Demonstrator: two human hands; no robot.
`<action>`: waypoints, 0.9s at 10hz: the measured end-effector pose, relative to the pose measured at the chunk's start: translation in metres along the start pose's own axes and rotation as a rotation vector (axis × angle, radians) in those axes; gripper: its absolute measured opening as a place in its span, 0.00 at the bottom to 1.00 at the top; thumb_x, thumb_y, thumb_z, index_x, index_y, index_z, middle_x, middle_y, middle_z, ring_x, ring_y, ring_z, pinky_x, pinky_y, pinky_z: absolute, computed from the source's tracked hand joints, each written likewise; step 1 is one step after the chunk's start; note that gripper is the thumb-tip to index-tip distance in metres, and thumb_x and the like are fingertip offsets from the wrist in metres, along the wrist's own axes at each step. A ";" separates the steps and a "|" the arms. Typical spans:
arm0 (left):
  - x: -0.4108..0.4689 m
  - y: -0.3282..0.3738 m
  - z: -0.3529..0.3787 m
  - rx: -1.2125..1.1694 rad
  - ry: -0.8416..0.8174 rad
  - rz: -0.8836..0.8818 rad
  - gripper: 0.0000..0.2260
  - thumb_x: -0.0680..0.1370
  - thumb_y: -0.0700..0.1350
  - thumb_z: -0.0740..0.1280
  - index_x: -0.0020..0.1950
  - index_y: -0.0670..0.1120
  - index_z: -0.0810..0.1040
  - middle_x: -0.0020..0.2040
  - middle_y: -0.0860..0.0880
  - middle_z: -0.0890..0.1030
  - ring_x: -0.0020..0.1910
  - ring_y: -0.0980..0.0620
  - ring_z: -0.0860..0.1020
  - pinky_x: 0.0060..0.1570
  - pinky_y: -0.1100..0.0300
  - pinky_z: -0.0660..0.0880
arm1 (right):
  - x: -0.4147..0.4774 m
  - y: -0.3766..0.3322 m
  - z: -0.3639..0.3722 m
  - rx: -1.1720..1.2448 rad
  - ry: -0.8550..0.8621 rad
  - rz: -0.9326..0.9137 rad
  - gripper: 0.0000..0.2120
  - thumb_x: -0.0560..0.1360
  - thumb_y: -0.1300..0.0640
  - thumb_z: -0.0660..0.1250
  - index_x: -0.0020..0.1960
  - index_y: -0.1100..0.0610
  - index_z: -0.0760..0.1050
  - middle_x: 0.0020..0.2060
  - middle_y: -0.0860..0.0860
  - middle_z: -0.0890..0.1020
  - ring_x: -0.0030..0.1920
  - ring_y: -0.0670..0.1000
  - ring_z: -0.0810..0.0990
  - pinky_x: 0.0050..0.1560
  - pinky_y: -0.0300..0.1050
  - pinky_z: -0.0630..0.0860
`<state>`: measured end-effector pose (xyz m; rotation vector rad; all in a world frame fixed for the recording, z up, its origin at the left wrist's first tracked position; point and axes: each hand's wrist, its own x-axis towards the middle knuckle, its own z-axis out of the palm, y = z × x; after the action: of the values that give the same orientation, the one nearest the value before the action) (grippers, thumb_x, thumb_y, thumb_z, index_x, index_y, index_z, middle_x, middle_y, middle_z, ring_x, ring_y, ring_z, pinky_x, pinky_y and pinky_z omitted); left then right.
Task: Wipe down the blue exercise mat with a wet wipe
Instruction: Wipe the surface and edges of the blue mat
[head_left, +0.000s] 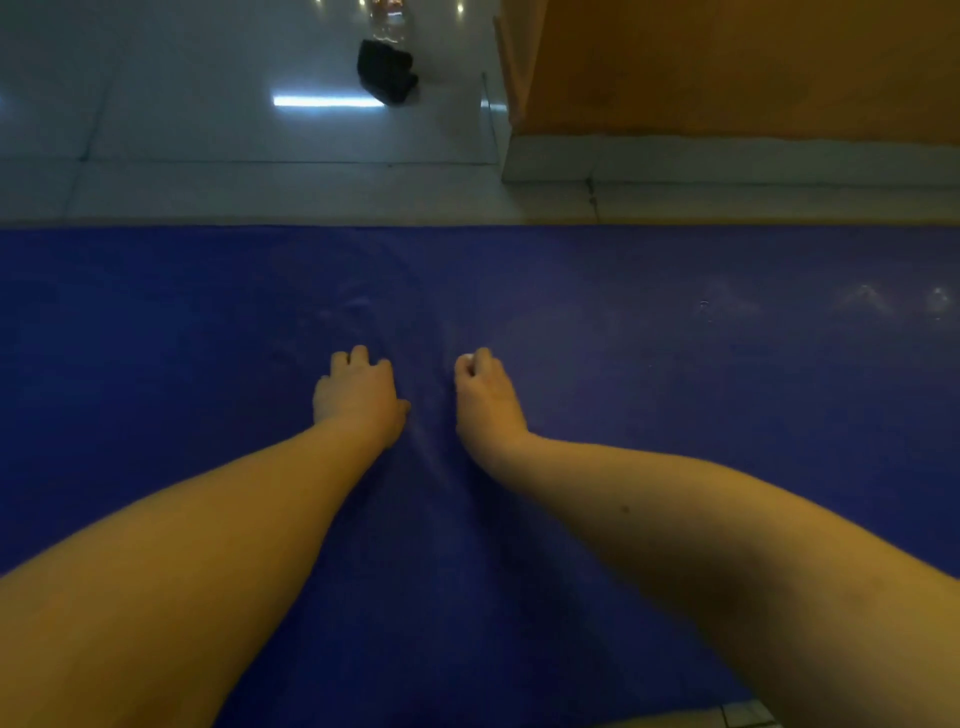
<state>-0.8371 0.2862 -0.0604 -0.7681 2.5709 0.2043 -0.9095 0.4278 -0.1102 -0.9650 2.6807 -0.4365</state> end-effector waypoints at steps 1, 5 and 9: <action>-0.019 0.014 0.010 -0.063 -0.086 0.001 0.36 0.75 0.65 0.68 0.77 0.50 0.63 0.80 0.46 0.55 0.77 0.42 0.56 0.65 0.44 0.72 | -0.002 0.022 -0.013 -0.028 -0.071 -0.235 0.10 0.82 0.64 0.57 0.61 0.61 0.73 0.59 0.59 0.74 0.56 0.59 0.71 0.55 0.53 0.68; -0.035 0.031 0.029 0.057 -0.253 0.022 0.60 0.68 0.66 0.75 0.82 0.45 0.38 0.80 0.41 0.34 0.79 0.35 0.36 0.73 0.32 0.59 | 0.004 0.086 -0.040 -0.057 0.156 0.415 0.13 0.81 0.63 0.59 0.65 0.63 0.72 0.62 0.61 0.71 0.61 0.62 0.72 0.59 0.50 0.69; -0.035 0.031 0.032 0.074 -0.234 0.021 0.59 0.68 0.67 0.75 0.82 0.46 0.39 0.80 0.42 0.34 0.79 0.35 0.37 0.72 0.33 0.61 | -0.021 0.088 -0.029 -0.108 0.045 -0.146 0.08 0.81 0.56 0.58 0.53 0.54 0.76 0.47 0.46 0.71 0.48 0.50 0.71 0.46 0.40 0.59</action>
<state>-0.8164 0.3374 -0.0727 -0.6494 2.3524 0.1920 -0.9538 0.5118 -0.1126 -1.2018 2.7086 -0.3490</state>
